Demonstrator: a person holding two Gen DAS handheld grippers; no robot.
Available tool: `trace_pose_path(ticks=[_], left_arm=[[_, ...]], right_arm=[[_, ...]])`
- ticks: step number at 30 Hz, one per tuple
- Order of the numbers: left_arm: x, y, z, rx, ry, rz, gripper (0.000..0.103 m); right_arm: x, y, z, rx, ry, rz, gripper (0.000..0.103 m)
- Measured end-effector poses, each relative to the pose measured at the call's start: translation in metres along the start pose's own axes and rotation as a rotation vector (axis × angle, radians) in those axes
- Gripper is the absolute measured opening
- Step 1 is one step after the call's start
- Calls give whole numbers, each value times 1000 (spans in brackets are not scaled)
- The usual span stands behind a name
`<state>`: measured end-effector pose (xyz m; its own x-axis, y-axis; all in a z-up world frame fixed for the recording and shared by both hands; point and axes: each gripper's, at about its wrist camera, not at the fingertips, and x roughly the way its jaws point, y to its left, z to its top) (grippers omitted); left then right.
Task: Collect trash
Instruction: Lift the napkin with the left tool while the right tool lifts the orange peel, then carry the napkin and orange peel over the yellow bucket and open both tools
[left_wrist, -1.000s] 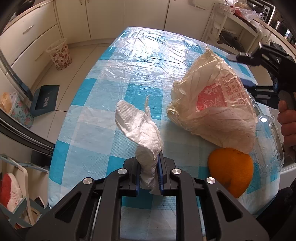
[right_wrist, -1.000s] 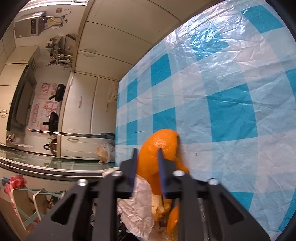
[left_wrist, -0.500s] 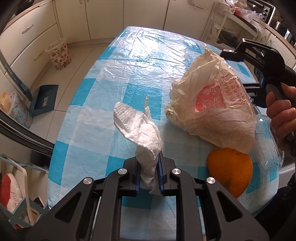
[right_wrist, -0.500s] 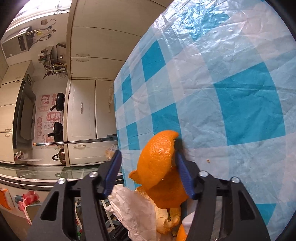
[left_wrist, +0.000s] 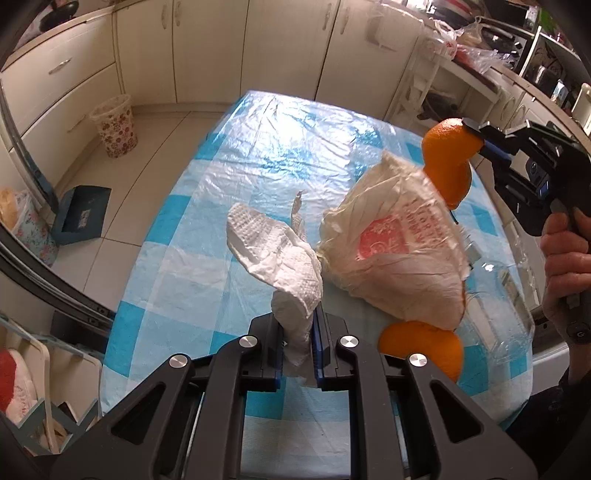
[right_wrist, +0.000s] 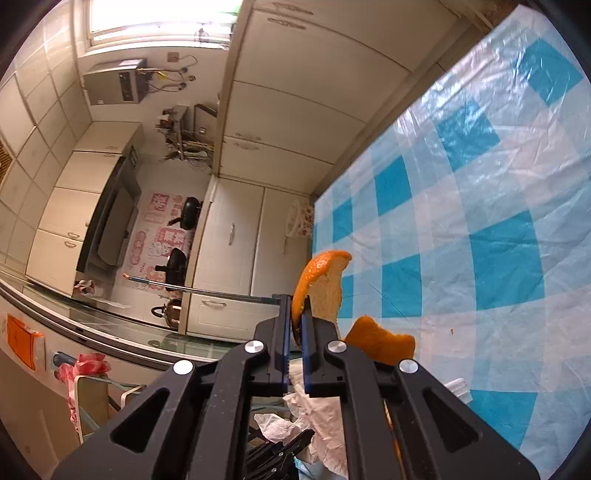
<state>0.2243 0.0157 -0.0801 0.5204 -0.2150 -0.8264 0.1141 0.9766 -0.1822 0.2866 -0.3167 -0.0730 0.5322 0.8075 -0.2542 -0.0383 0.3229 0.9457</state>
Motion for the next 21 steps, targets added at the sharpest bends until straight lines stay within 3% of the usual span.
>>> trace_pose_path(ticks=[5, 9, 17, 21], left_arm=[[-27, -20, 3, 46, -108, -98, 12], [-44, -51, 5, 106, -156, -165, 12], [-55, -156, 3, 228, -150, -317, 12], [-52, -225, -2, 279, -117, -471, 12]], right_arm=[[-45, 9, 4, -40, -103, 59, 6], [-77, 11, 2, -72, -148, 39, 6], [-170, -16, -2, -101, -283, -112, 6], [-229, -47, -2, -61, -381, -228, 6]])
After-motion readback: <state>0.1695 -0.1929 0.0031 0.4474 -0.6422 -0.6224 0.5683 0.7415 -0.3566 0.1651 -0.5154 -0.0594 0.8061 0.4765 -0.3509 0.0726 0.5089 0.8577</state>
